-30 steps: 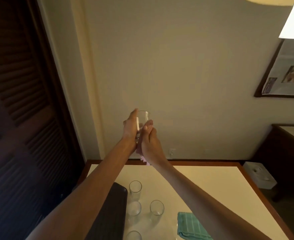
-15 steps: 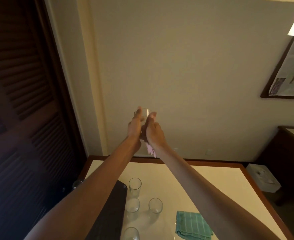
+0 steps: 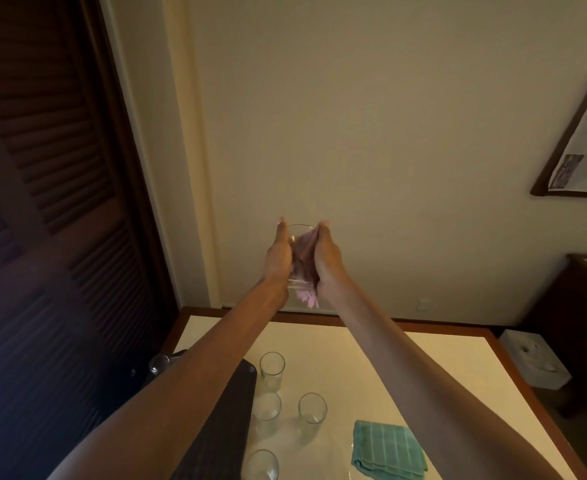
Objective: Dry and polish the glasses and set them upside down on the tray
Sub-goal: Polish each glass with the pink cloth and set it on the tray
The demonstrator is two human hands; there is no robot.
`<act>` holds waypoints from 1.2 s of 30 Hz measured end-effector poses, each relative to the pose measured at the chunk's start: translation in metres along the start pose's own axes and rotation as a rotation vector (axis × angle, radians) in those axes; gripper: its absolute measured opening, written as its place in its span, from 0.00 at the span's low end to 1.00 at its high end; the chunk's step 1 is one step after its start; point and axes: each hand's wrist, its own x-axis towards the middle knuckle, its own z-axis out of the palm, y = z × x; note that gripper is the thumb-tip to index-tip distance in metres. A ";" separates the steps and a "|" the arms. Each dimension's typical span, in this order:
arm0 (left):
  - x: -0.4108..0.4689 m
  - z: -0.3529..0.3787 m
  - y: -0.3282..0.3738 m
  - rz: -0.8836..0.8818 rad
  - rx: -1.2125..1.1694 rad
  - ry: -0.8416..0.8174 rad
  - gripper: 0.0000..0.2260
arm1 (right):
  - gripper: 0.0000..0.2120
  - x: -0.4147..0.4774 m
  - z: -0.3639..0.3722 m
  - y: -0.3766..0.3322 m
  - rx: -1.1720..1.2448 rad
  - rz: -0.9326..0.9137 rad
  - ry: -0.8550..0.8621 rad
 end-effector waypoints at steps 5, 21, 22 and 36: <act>0.004 -0.008 0.007 0.032 -0.006 0.001 0.23 | 0.30 -0.023 0.003 0.026 -0.191 -0.051 -0.076; 0.000 0.000 0.018 0.038 -0.010 0.026 0.30 | 0.33 -0.001 0.011 0.008 -0.047 -0.014 0.022; -0.001 -0.001 0.021 0.041 -0.007 0.021 0.28 | 0.34 -0.006 0.011 0.014 -0.121 -0.090 0.019; -0.001 0.009 0.002 0.064 0.046 0.036 0.33 | 0.34 0.002 -0.001 -0.022 -0.007 -0.052 -0.012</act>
